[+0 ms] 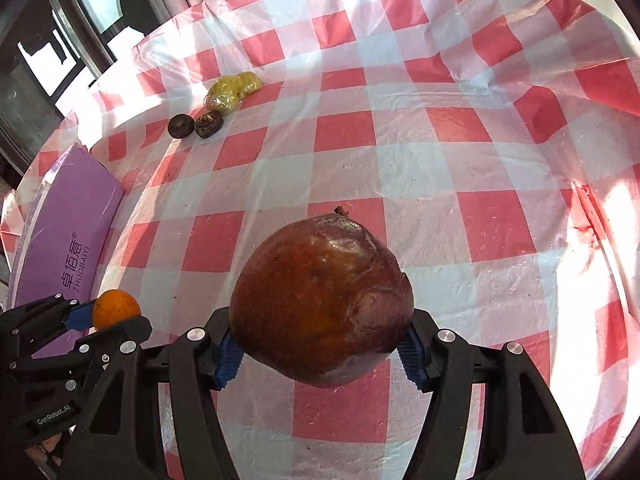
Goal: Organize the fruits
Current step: 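Carry the orange and pomegranate over the white box with both tools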
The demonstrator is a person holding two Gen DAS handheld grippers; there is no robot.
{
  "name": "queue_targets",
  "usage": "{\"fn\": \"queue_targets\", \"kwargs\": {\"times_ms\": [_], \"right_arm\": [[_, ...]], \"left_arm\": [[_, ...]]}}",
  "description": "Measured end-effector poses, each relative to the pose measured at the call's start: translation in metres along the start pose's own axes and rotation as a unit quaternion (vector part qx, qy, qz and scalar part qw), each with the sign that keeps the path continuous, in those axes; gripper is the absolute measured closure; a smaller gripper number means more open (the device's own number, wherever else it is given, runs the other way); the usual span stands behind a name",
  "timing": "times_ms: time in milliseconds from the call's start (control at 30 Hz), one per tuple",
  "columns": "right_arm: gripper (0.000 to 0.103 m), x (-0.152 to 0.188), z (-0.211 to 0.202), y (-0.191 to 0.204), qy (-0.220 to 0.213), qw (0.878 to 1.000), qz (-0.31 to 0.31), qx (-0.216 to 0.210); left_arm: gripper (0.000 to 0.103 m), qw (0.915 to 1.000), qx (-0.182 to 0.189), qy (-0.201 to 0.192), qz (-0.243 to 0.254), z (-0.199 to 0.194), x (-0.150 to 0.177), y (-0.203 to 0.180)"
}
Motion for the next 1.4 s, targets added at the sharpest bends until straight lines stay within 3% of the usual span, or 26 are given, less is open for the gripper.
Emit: {"fn": "queue_targets", "kwargs": {"times_ms": [400, 1000, 1233, 1400], "right_arm": [[0.041, 0.028, -0.036, 0.064, -0.009, 1.000, -0.005, -0.001], [0.041, 0.017, -0.057, 0.154, -0.063, 0.997, -0.044, 0.001], [0.041, 0.010, -0.064, 0.189, -0.086, 0.995, -0.054, -0.012], [0.041, 0.003, -0.063, 0.228, -0.098, 0.991, -0.086, -0.031]], "left_arm": [[0.066, 0.9987, 0.002, -0.051, -0.002, -0.062, -0.010, 0.038], [0.066, 0.9913, -0.002, -0.130, 0.021, -0.131, -0.018, 0.094], [0.066, 0.9886, -0.020, -0.149, 0.016, -0.152, -0.010, 0.131], [0.066, 0.9881, -0.058, -0.142, -0.001, -0.159, -0.002, 0.170]]}}
Point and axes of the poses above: each gripper's, at about its wrist camera, not at the fingertips, and z roughly the way its jaws point, y to its left, x to its underside, the point moved 2 cm from there along z, roughly the way its jaws point, and after that the axes turned 1 degree about -z, right-handed, at the moved point
